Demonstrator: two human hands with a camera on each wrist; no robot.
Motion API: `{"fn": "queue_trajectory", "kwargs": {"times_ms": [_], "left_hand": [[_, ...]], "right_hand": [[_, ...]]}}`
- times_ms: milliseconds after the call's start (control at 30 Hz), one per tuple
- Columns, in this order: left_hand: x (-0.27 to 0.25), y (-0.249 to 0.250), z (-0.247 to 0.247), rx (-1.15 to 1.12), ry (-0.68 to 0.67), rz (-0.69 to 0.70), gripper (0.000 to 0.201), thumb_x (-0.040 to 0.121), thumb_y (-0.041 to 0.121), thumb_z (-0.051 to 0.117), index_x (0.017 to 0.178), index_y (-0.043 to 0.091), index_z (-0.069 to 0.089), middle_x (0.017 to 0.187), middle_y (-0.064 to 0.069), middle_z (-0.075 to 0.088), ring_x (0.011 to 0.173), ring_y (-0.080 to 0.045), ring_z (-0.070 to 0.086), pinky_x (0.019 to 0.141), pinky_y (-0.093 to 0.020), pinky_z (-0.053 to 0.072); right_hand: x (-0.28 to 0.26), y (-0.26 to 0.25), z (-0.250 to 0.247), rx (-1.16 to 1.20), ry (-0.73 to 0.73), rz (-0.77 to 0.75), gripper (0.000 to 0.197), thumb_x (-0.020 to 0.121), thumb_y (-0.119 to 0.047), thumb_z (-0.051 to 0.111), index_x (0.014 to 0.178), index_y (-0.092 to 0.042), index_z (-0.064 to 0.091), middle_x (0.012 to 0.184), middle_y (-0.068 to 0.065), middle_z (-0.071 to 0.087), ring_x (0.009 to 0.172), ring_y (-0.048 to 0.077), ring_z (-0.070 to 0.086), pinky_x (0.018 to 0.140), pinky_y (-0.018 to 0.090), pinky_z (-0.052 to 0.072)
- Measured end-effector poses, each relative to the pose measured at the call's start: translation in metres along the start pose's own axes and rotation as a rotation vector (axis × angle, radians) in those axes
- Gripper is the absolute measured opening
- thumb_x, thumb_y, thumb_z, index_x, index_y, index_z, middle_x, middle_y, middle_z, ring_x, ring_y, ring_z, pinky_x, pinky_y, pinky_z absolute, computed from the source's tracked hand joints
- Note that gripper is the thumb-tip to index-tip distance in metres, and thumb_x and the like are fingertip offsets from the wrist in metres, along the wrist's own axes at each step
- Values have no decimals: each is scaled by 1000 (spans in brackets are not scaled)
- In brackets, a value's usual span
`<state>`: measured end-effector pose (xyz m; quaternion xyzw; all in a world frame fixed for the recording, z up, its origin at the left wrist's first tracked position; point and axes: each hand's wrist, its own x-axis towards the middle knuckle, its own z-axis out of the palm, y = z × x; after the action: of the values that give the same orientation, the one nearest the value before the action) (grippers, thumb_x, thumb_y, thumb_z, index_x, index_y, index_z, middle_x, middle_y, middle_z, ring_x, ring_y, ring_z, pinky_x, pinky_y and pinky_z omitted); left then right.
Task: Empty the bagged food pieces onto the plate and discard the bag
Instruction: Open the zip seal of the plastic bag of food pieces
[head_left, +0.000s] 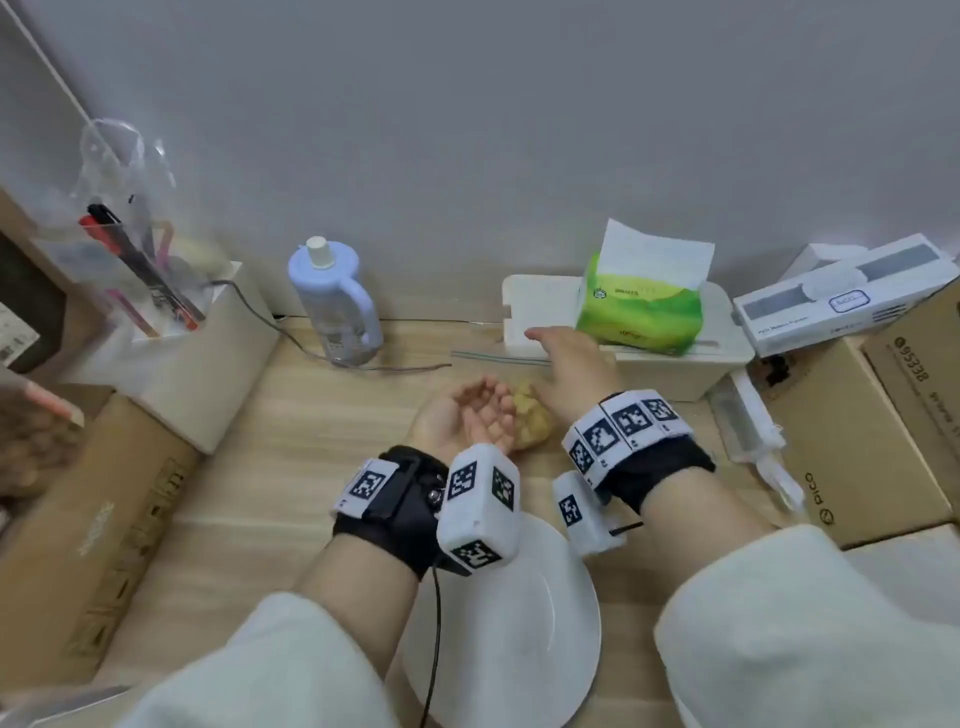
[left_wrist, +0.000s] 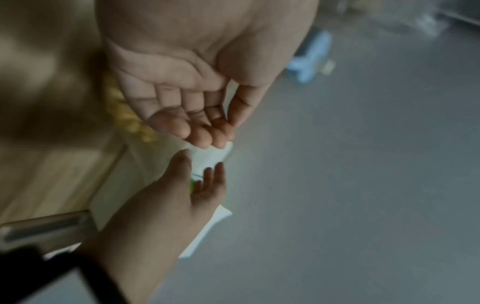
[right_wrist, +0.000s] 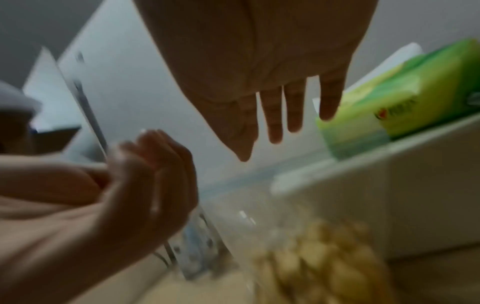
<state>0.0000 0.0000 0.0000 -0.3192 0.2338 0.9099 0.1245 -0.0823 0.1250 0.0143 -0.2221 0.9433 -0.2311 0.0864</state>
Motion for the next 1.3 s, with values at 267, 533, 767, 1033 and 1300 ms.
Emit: {"fn": "queue_trajectory", "kwargs": {"times_ms": [267, 533, 767, 1033, 1300], "left_hand": [[17, -34, -46, 71, 94, -71, 7, 80, 17, 58, 82, 12, 62, 70, -3, 74, 61, -14, 70, 57, -22, 55], [11, -30, -42, 372, -136, 67, 22, 82, 28, 51, 93, 13, 63, 76, 4, 74, 70, -10, 69, 75, -30, 56], [7, -21, -50, 381, -158, 55, 27, 92, 2, 32, 93, -5, 58, 73, -9, 75, 70, -15, 72, 65, -24, 58], [10, -32, -59, 337, -27, 89, 17, 87, -1, 45, 83, 1, 61, 62, -5, 73, 59, -10, 70, 60, -19, 57], [16, -26, -30, 853, -12, 302, 16, 81, 14, 62, 65, 10, 63, 44, 5, 61, 46, -4, 60, 50, -16, 51]], "right_hand": [[-8, 22, 30, 79, 75, 147, 17, 79, -17, 61, 96, -19, 65, 100, 4, 68, 100, 27, 60, 91, 36, 40], [-49, -3, 47, 236, -13, -34, 9, 65, -13, 72, 65, -11, 63, 71, -3, 57, 73, 23, 58, 66, 32, 45], [-63, -5, 55, 275, -19, -16, 10, 69, -28, 73, 77, -24, 69, 76, -10, 55, 74, 11, 55, 69, 31, 47], [-66, -6, 47, 344, 78, -6, 25, 64, -30, 78, 87, -23, 72, 80, -10, 58, 73, 14, 56, 69, 35, 50], [-56, -7, 35, 303, -68, 103, 24, 63, -19, 77, 86, -22, 72, 74, 4, 71, 75, 19, 65, 75, 36, 52]]}}
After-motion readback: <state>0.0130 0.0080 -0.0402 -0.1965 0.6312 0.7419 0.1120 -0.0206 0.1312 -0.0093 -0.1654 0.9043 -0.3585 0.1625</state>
